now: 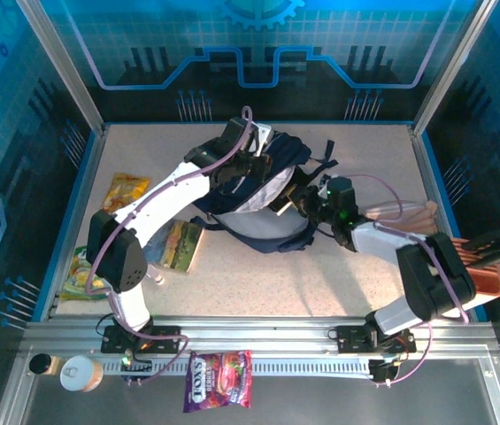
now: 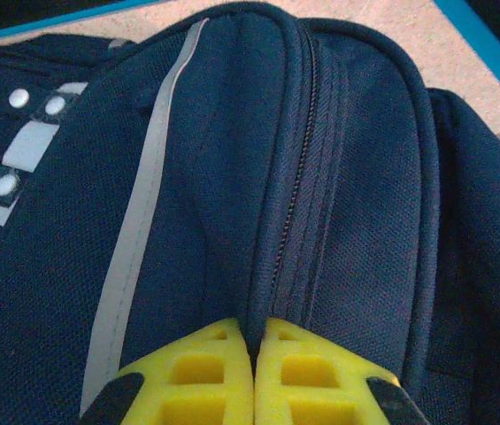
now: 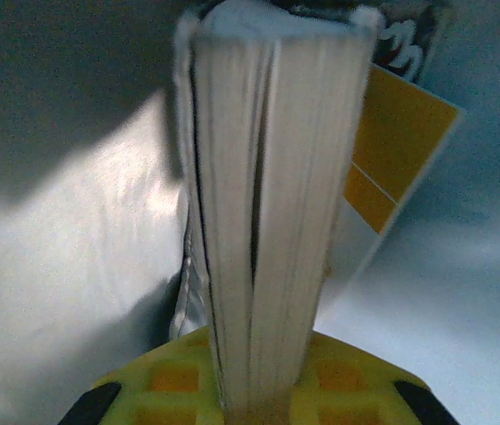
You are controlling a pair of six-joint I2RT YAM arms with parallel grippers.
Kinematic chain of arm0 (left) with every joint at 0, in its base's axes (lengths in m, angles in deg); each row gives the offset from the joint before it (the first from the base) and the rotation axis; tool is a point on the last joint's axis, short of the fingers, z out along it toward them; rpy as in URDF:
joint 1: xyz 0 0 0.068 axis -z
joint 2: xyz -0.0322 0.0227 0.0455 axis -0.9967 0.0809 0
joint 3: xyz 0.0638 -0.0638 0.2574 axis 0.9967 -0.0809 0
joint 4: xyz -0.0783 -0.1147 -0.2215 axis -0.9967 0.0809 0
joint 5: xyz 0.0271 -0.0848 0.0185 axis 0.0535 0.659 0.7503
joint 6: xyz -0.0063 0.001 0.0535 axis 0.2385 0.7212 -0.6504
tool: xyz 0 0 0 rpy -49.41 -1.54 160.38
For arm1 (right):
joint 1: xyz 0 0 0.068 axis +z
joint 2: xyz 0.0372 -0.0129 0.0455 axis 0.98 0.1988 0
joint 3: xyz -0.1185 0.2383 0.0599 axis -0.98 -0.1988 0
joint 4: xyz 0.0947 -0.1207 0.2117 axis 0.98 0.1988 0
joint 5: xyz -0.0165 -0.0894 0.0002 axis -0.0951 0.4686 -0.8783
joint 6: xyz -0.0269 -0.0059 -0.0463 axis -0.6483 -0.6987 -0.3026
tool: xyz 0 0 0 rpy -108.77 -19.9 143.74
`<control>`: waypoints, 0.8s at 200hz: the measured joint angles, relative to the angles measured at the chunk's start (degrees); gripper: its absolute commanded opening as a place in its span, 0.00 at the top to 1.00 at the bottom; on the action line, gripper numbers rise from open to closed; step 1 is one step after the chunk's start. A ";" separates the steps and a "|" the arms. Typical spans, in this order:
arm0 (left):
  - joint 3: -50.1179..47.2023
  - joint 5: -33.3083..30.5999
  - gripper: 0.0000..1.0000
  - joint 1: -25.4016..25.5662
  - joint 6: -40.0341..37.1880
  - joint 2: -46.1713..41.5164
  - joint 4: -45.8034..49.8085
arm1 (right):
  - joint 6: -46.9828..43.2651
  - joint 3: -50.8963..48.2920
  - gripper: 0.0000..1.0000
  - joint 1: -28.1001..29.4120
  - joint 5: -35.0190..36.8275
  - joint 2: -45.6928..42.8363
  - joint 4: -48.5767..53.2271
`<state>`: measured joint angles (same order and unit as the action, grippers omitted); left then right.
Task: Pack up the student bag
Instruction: Place the book in the student bag.
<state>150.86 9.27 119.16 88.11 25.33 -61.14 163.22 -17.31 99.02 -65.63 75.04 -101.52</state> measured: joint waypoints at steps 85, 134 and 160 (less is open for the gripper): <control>-3.04 1.11 1.00 -0.17 1.33 -2.99 -2.43 | 3.98 12.11 0.71 2.95 0.96 15.72 -3.23; -3.26 1.57 1.00 -0.94 2.62 -2.99 -3.26 | 0.37 14.51 0.35 3.06 -1.01 15.63 5.60; -3.48 2.51 1.00 -1.77 3.93 -2.99 -3.82 | -3.15 12.33 0.24 2.01 -1.60 9.49 13.29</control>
<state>147.39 11.79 117.39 92.05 22.34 -64.96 160.07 -4.98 101.03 -67.23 84.52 -88.23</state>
